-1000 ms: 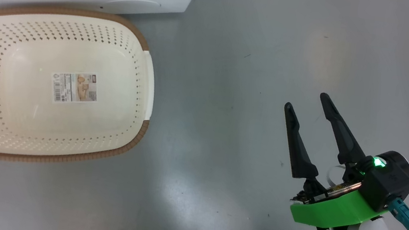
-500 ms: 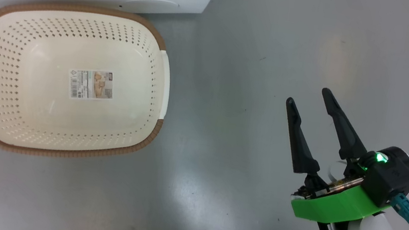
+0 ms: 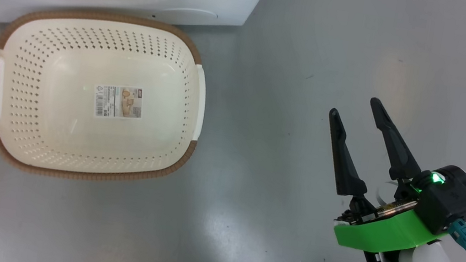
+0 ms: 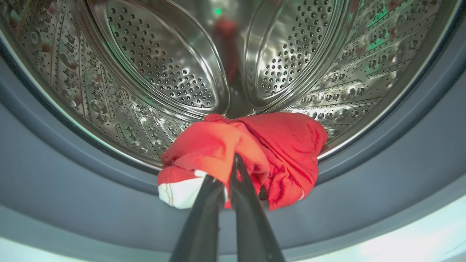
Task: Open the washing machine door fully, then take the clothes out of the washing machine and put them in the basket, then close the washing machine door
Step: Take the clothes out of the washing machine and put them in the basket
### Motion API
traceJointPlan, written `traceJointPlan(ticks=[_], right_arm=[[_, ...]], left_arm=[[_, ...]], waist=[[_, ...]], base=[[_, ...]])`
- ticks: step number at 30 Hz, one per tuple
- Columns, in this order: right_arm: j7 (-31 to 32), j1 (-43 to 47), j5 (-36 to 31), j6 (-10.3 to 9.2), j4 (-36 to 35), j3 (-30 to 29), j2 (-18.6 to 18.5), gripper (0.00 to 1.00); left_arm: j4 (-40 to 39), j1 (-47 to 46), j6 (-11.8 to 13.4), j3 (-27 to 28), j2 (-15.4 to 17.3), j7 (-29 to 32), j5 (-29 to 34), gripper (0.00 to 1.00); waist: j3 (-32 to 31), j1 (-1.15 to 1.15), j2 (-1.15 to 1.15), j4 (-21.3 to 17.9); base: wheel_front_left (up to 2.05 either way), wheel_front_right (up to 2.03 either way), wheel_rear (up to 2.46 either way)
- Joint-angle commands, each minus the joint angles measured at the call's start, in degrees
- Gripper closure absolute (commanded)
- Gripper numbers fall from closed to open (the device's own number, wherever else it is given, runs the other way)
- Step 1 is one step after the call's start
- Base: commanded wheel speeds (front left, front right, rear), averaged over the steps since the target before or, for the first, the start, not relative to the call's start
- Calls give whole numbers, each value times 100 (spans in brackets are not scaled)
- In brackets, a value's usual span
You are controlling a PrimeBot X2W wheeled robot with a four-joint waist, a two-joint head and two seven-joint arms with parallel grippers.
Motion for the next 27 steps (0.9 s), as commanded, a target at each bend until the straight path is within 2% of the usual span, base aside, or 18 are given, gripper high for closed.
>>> traceJointPlan(ticks=[1, 12, 27], right_arm=[[-36, 16, 79, 36, -114, 87, 5, 0], [-36, 73, 71, 36, -60, 29, 5, 0], [-36, 226, 44, 36, -80, -111, 5, 0]], left_arm=[[-335, 239, 65, 157, 257, -49, -56, 100], [-1769, 1421, 442, 223, 238, -41, -57, 100], [-3817, 2665, 992, 40, 184, 275, 84, 100]], waist=[[-54, 0, 0, 27], [-419, 0, 0, 114], [-868, 0, 0, 250]], base=[[0, 0, 0], [0, 0, 0], [0, 0, 0]])
